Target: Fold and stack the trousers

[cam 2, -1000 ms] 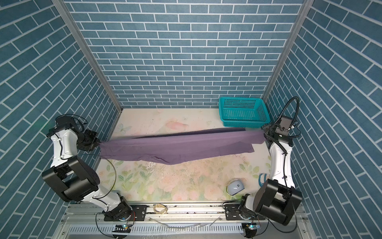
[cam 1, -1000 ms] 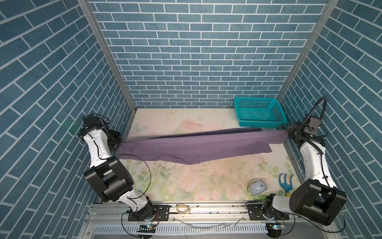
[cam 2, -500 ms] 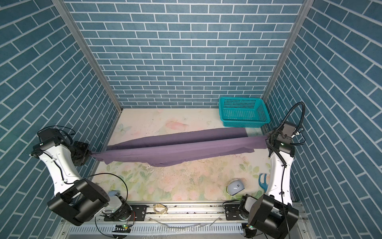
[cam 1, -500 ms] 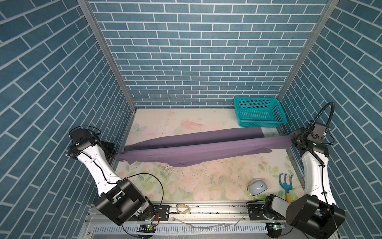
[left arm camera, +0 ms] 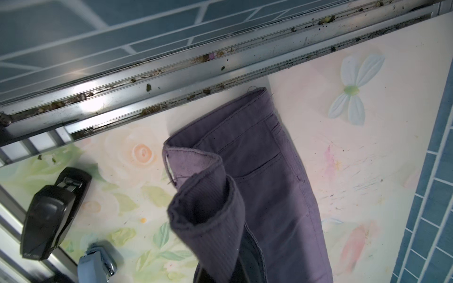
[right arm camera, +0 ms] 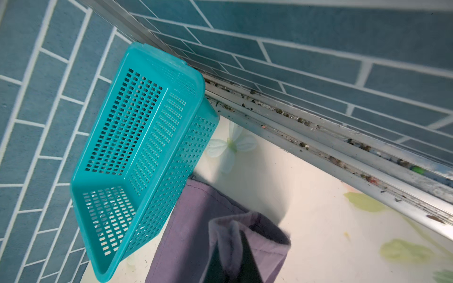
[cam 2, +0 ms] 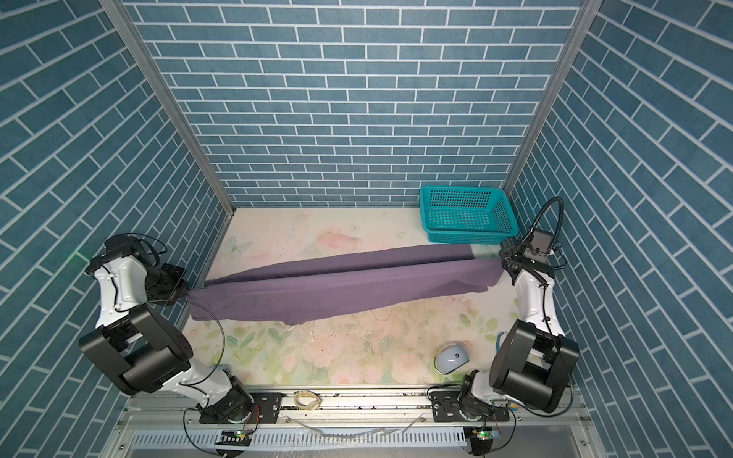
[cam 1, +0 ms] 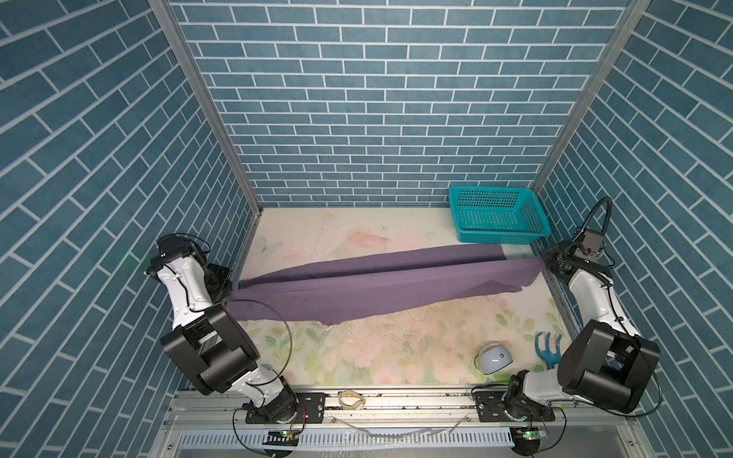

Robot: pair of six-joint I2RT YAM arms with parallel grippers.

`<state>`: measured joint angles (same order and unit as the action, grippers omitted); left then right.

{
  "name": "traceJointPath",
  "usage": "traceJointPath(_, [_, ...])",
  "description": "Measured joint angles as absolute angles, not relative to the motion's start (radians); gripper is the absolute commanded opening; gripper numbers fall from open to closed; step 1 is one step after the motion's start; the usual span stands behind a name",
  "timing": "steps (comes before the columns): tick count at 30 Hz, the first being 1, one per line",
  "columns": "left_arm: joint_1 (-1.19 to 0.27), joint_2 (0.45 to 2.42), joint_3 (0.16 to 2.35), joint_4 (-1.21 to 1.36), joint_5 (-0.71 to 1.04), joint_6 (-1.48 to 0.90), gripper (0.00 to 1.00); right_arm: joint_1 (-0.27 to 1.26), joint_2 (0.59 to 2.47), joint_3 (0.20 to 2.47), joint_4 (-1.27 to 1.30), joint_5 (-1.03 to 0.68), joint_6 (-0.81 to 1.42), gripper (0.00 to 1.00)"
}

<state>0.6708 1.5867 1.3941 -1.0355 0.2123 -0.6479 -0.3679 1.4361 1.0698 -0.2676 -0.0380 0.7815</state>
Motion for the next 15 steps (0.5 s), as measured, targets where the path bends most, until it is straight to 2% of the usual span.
traceJointPath(8, [0.635,1.695,1.414,-0.973,0.194,-0.686,0.0,-0.336,1.518,1.07,-0.211,-0.029,0.789,0.0])
traceJointPath(15, [0.632,1.703,1.443,-0.984,0.18,-0.687,0.0,-0.334,1.363,1.046,-0.29,0.048,0.786,0.0])
